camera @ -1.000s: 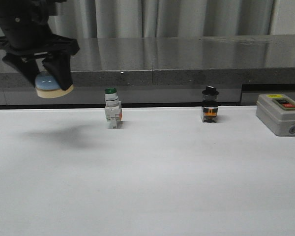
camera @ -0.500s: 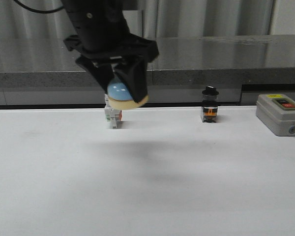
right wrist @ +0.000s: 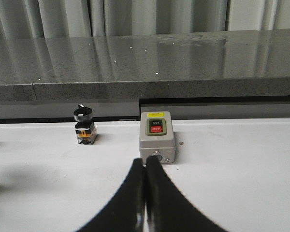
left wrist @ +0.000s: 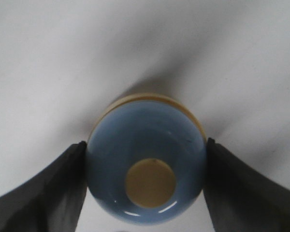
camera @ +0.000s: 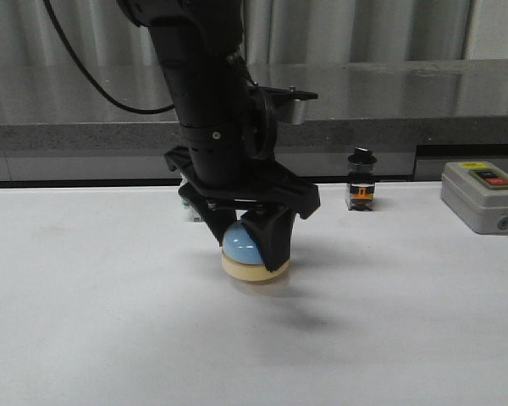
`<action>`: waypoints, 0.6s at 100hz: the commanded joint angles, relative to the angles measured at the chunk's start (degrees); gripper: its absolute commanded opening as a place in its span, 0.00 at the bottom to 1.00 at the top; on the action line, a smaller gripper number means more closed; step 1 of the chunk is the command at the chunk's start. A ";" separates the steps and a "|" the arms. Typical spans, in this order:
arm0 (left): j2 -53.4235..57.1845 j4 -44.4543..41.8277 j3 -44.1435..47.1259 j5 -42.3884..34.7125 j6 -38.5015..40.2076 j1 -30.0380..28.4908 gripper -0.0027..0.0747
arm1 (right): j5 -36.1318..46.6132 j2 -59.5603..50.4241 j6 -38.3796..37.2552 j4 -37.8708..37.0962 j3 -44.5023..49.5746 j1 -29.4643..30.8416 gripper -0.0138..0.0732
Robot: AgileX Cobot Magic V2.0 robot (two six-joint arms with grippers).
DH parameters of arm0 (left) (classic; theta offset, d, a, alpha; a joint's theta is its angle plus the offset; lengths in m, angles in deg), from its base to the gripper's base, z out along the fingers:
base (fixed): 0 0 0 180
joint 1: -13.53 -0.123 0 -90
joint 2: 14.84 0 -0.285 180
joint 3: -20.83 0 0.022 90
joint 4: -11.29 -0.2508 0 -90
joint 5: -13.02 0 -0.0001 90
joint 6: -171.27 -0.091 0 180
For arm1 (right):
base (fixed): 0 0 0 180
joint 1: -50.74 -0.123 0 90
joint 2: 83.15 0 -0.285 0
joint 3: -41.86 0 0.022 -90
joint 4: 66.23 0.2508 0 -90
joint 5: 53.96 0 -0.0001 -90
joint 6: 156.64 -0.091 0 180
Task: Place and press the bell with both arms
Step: 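Lift the bell with the left gripper and carry it toward table center, then lower the bell onto the table and open the left gripper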
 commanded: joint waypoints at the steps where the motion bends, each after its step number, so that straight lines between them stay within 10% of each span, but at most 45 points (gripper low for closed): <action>1: 2.34 0.61 -1.70 -1.92 0.27 0.44 0.38 | 5.02 -0.69 0.31 -0.52 -0.92 0.27 0.09; 23: 1.59 0.61 -1.70 -1.69 0.27 0.44 0.65 | 5.02 -0.69 0.31 -0.52 -0.92 0.27 0.09; 60: 1.59 0.61 -1.70 -1.18 0.27 0.44 0.69 | 5.02 -0.69 0.31 -0.52 -0.92 0.27 0.09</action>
